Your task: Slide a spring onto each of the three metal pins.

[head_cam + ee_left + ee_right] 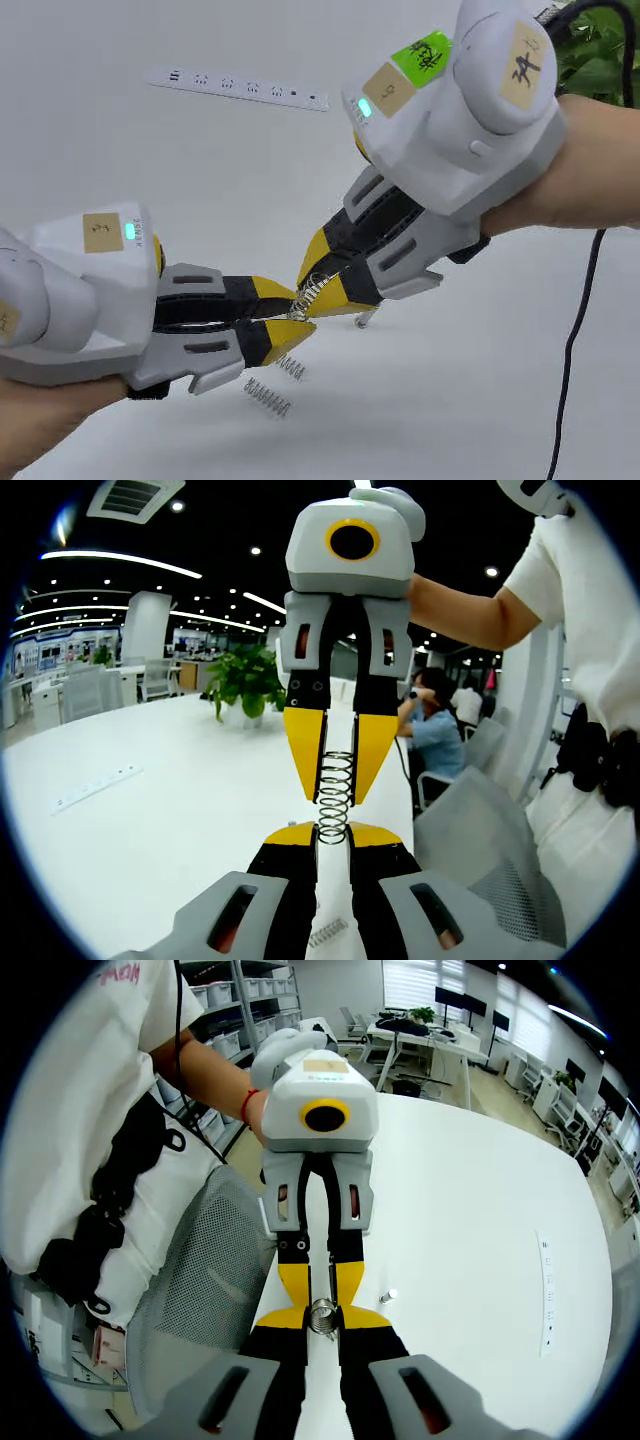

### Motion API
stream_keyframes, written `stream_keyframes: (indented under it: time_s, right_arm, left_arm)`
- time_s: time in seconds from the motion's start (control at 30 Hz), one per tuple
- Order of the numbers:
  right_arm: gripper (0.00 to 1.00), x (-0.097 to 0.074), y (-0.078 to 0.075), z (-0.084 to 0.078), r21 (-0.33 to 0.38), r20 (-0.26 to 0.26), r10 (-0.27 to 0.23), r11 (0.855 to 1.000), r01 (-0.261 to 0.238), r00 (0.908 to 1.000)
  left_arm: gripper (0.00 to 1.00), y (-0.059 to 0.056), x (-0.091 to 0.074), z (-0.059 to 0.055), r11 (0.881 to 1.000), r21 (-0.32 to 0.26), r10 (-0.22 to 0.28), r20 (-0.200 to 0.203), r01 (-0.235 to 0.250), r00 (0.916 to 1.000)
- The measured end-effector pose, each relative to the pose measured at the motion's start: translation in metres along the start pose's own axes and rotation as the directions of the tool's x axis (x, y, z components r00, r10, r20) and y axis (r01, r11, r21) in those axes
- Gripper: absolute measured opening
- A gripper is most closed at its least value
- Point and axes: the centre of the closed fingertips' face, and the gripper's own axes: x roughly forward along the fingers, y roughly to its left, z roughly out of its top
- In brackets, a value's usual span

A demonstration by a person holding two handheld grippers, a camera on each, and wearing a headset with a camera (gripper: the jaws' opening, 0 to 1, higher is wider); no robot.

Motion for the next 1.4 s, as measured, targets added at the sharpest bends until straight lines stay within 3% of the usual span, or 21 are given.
stream_keyframes:
  time_s: [0.23, 0.5, 0.7, 0.97, 1.03, 1.3, 1.4]
  right_arm:
    - [0.12, -0.002, -0.004, 0.008, 0.006, 0.012, -0.01, 1.0, 0.01, 0.9999]
    - [0.12, -0.007, -0.015, 0.015, 0.022, 0.036, -0.055, 0.998, 0.054, 0.9978]
    - [0.12, -0.004, -0.022, 0.015, 0.047, 0.034, -0.087, 0.995, 0.086, 0.9956]
    - [0.12, 0.001, -0.037, 0.01, 0.058, 0.009, -0.099, 0.994, 0.098, 0.9951]
    - [0.12, 0.002, -0.041, 0.007, 0.055, 0.003, -0.101, 0.993, 0.101, 0.9949]
    - [0.12, 0.024, -0.063, -0.001, 0.029, -0.059, -0.125, 0.992, 0.127, 0.9904]
    - [0.12, 0.033, -0.069, -0.005, 0.019, -0.075, -0.134, 0.991, 0.136, 0.9882]
  left_arm:
    - [0.12, 0.004, -0.009, 0.0, 1.0, 0.0, 0.013, 0.009, -0.013, 0.9999]
    - [0.24, 0.017, -0.029, -0.008, 0.996, -0.005, 0.093, -0.002, -0.093, 0.9956]
    - [0.32, 0.031, -0.052, -0.009, 0.985, -0.003, 0.172, 0.005, -0.172, 0.9851]
    - [0.44, 0.045, -0.076, -0.024, 0.969, 0.013, 0.248, -0.022, -0.247, 0.9686]
    - [0.49, 0.047, -0.08, -0.026, 0.964, 0.032, 0.263, -0.016, -0.263, 0.9646]
    - [0.61, 0.056, -0.091, -0.045, 0.95, -0.003, 0.312, -0.035, -0.312, 0.9494]
    - [0.66, 0.055, -0.091, -0.049, 0.949, -0.022, 0.313, -0.044, -0.315, 0.9486]
